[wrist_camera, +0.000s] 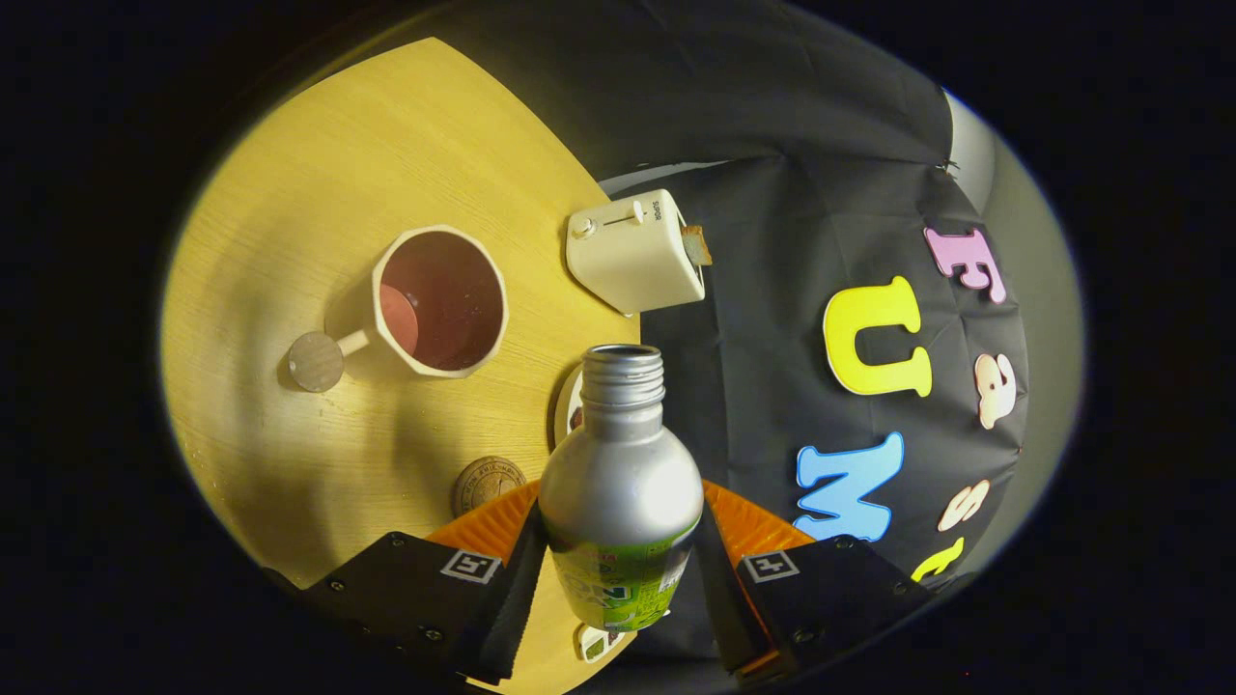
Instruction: Take the bottle from table, then pour the juice into the cup, finally place the bottle on the coaster
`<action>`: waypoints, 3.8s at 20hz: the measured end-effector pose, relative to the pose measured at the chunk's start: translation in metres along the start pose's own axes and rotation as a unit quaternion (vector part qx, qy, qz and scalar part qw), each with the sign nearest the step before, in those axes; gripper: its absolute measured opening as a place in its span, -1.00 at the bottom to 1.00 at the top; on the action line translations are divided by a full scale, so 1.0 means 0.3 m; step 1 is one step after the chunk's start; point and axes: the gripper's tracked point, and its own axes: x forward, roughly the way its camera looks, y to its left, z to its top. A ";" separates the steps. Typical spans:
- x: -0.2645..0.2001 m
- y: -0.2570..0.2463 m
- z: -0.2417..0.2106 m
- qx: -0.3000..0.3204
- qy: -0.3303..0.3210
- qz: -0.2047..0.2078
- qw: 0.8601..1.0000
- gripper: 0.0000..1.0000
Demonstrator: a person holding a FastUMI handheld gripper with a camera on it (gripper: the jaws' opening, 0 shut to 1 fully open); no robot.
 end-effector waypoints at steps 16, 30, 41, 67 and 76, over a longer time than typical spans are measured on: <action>0.046 -0.055 0.056 -0.141 -0.021 -0.010 0.990 0.52; 0.059 -0.103 0.076 -0.203 -0.033 -0.022 0.978 0.52; 0.069 -0.190 0.071 -0.226 -0.036 -0.036 0.973 0.52; 0.038 -0.285 0.080 -0.295 -0.046 -0.060 0.952 0.52; 0.039 -0.294 0.100 -0.319 -0.046 -0.057 0.945 0.52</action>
